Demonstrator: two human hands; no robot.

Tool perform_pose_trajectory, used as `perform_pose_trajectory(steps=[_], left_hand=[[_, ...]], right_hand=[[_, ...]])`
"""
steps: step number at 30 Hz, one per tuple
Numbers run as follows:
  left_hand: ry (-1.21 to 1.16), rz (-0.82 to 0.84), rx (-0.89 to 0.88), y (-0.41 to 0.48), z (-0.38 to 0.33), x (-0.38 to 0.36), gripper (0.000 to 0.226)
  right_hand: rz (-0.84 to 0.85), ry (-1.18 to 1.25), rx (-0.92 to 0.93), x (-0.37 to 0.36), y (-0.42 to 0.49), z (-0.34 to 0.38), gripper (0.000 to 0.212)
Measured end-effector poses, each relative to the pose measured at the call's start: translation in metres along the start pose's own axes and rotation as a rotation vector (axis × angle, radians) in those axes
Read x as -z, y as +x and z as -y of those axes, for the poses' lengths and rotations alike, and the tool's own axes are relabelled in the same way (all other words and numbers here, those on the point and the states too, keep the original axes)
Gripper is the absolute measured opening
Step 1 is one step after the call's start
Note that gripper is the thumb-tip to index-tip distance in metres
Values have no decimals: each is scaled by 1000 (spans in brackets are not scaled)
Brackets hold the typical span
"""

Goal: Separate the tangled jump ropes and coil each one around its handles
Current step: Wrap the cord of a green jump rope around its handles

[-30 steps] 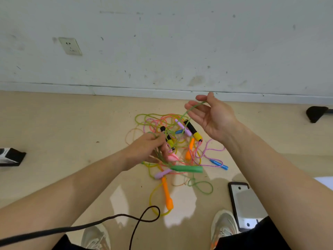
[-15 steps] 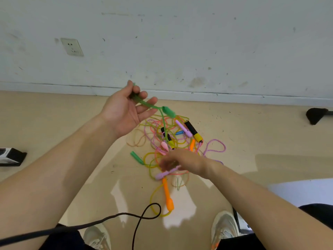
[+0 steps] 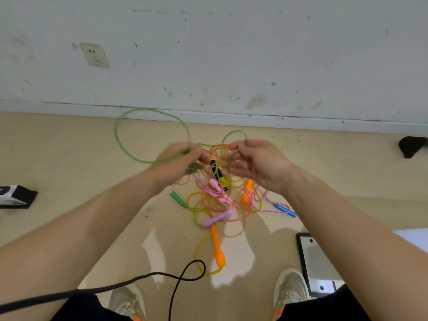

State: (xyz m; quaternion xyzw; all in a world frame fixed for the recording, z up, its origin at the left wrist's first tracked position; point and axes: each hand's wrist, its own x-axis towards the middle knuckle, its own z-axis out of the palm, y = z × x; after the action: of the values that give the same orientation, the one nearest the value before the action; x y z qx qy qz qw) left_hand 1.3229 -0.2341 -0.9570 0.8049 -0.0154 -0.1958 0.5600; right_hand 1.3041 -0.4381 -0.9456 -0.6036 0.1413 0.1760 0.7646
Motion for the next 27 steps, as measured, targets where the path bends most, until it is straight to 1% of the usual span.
perform_pose_trajectory(steps=[2, 6, 9, 10, 12, 13, 14, 15, 17, 20, 21, 22, 24, 25, 26, 27], left_hand=[[-75, 85, 8, -8, 3, -25, 32], [-193, 186, 41, -19, 2, -48, 34], [-348, 174, 136, -17, -7, -41, 36], [-404, 151, 148, -16, -12, -37, 38], [-517, 93, 159, -14, -21, -28, 39], [-574, 68, 166, -13, -26, -23, 39], [-633, 49, 172, -12, -31, -19, 40], [-692, 36, 175, -12, -36, -15, 40], [-798, 15, 187, -10, -45, -9, 41], [-903, -9, 208, -8, -57, -5, 40], [-928, -13, 218, -7, -60, -4, 40], [-953, -17, 229, -6, -63, -4, 41], [-1007, -21, 250, -5, -66, -2, 41], [-1032, -23, 259, -5, -66, -1, 41], [-1054, -24, 268, -4, -67, -1, 42], [-1067, -25, 279, -4, -67, -1, 42]], right_hand=[[16, 163, 29, -8, -1, 17, 23], [14, 365, 95, -12, 2, 30, 24], [-108, 413, 155, -4, 6, 33, 21], [-174, 365, 158, 0, 8, 31, 22], [-308, 129, 80, 11, 9, 20, 34], [-343, -15, 18, 16, 9, 12, 41], [-335, -124, -44, 17, 7, 5, 45], [-286, -193, -96, 16, 3, -2, 44], [-100, -293, -163, 8, -3, -19, 37], [241, -488, -153, -10, -10, -45, 37], [326, -542, -150, -16, -12, -54, 38], [384, -608, -150, -19, -13, -62, 35], [420, -807, -117, -23, -14, -78, 20], [392, -882, -97, -23, -12, -85, 21], [318, -920, -79, -23, -10, -91, 30], [207, -911, -54, -23, -7, -93, 42]])
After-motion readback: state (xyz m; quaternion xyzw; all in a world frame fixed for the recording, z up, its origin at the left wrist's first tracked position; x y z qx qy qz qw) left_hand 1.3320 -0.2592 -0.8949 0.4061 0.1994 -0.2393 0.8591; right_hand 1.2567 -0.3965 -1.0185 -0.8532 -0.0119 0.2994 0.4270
